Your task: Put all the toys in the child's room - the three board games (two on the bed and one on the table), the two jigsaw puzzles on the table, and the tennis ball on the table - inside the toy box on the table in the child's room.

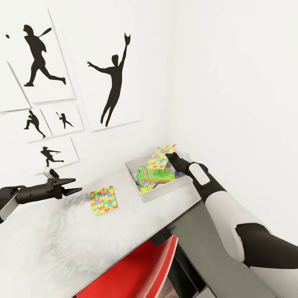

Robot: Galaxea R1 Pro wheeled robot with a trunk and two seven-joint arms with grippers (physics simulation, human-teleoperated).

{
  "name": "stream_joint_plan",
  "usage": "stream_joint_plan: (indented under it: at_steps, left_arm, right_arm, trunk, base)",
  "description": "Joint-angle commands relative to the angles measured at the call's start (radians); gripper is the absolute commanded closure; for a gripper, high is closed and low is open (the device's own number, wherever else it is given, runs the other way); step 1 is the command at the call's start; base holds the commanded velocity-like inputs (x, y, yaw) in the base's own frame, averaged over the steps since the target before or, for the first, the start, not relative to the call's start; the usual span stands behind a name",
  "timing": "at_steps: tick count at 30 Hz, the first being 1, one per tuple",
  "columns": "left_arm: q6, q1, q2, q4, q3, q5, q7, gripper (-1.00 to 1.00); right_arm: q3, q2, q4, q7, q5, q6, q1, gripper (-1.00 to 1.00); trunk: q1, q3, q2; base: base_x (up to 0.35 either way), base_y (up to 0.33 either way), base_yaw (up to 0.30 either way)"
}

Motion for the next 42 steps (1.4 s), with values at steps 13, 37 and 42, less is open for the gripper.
stream_joint_plan:
  at_steps: [13,37,42]
  left_arm:
    - [0.011,-0.002,0.004,0.001,-0.007,0.004,-0.006,-1.00]
    - [0.011,-0.002,0.003,0.001,-0.007,0.004,-0.006,-1.00]
    - [0.011,-0.002,0.003,0.001,-0.007,0.004,-0.006,-1.00]
  right_arm:
    - [0.003,-0.004,-0.042,-0.001,-0.002,0.003,-0.002,1.00]
    - [0.003,-0.005,-0.041,-0.001,-0.003,0.003,-0.002,1.00]
    - [0.003,-0.005,-0.041,-0.002,-0.003,0.005,-0.002,1.00]
  trunk:
    - [0.001,-0.002,-0.002]
    - [0.001,-0.002,-0.002]
    - [0.001,-0.002,-0.002]
  base:
    - [0.020,0.000,0.000]
    - [0.034,0.000,0.000]
    - [0.003,0.000,0.000]
